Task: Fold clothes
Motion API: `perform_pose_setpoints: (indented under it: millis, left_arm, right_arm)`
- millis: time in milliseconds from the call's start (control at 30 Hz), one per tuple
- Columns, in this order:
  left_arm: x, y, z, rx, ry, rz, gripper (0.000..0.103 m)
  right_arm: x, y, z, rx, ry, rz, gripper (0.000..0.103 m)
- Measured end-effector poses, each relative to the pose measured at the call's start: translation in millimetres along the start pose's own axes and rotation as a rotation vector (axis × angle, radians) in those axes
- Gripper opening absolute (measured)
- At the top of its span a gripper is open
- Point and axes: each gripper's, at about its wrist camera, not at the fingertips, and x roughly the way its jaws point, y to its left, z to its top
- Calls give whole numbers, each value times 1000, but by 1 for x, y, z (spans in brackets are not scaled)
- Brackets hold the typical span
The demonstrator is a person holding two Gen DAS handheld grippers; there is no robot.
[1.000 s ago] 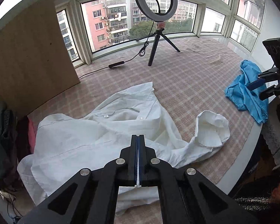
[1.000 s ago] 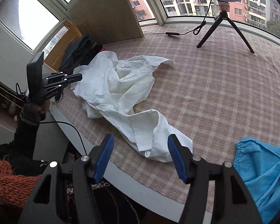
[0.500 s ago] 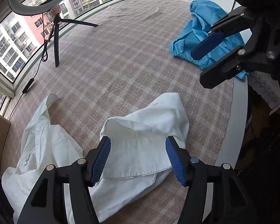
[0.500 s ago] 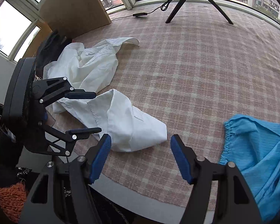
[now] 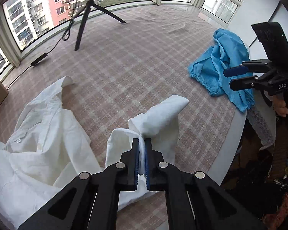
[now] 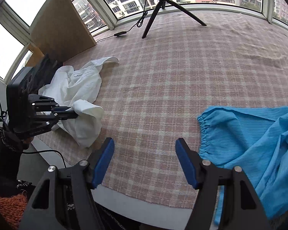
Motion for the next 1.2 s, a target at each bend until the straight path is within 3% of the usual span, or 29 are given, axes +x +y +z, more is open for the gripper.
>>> perform_pose_setpoints:
  millis: [67,167,267,333,367,433,467,500,600,733,867,1000,1033,1067,1100,1200]
  left_arm:
    - [-62,63,-22,-150,-87,125,5]
    - [-144,141,-104,-357,-123,406,5]
    - [-191,200,-198,-524,-40,638,6]
    - [-203,230,-242,-581,76,797,13]
    - [-208,241,-261,-606,116,851,15]
    - [-216,249,-286,-646,132,865,16]
    - [-215,249,-291,-648,129,851,16]
    - [-207,242,-281,-619,108,799,22]
    - [-182,218,-252,-529,43,644,24]
    - [-148,187,-214,-408,-41,436,43]
    - [-84,159,-170,-380,-54,159,44]
    - [-64,169,-162,-428,-77,138,49]
    - [-59,171,-160,-440,-83,133,47]
    - [-54,173,-157,-452,-89,128,38]
    - [-49,176,-155,-464,-94,122,0]
    - [-34,183,-149,-501,-111,107,1]
  right_arm:
    - [18,9,20,-18,10,28,65]
    - [59,45,55,-58,36,70,65]
    - [101,82,89,-98,63,111,65]
    - [128,106,113,-125,80,139,65]
    - [144,120,124,-137,91,152,65]
    - [182,154,142,-157,120,177,65]
    - [198,170,149,-171,135,199,65]
    - [212,185,154,-184,148,208,65]
    - [250,233,165,-227,190,247,65]
    - [282,280,170,-195,247,377,65]
    - [293,317,171,-183,301,499,44]
    - [276,339,181,-213,264,509,41]
    - [273,341,187,-204,262,524,38]
    - [270,343,192,-199,260,536,38]
    - [266,346,196,-209,258,535,38]
    - [250,351,208,-283,253,477,39]
